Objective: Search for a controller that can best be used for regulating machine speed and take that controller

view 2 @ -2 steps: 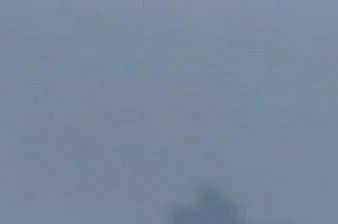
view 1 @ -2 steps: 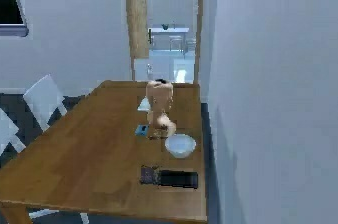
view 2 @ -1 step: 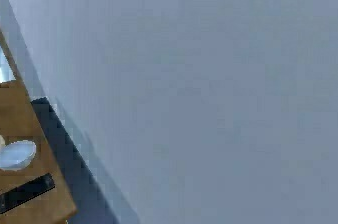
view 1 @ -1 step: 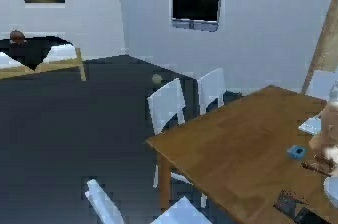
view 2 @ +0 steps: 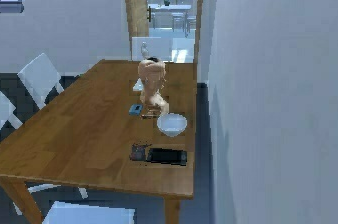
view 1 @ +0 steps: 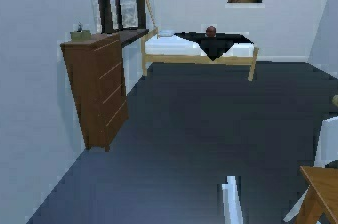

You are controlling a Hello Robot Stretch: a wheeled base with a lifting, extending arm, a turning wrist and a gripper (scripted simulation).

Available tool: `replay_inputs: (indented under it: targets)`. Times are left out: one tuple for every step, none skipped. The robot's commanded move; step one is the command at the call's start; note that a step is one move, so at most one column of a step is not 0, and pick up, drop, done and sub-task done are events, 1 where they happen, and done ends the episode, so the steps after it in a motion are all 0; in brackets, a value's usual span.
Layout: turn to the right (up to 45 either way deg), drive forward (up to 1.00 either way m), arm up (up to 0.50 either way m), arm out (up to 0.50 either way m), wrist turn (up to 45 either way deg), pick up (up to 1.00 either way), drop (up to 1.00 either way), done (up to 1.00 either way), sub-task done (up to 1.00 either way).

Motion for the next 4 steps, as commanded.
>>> replay_inputs:
  targets:
    - [0.0, 0.0, 0.5, 0.0, 0.0, 0.0, 0.0, 0.0, 0.0]
    - [0.0, 0.0, 0.34, 0.0, 0.0, 0.0, 0.0, 0.0, 0.0]
    - [0.0, 0.0, 0.0, 0.34, 0.0, 0.0, 0.0, 0.0, 0.0]
    - [0.0, 0.0, 0.0, 0.0, 45.0, 0.0, 0.0, 0.0, 0.0]
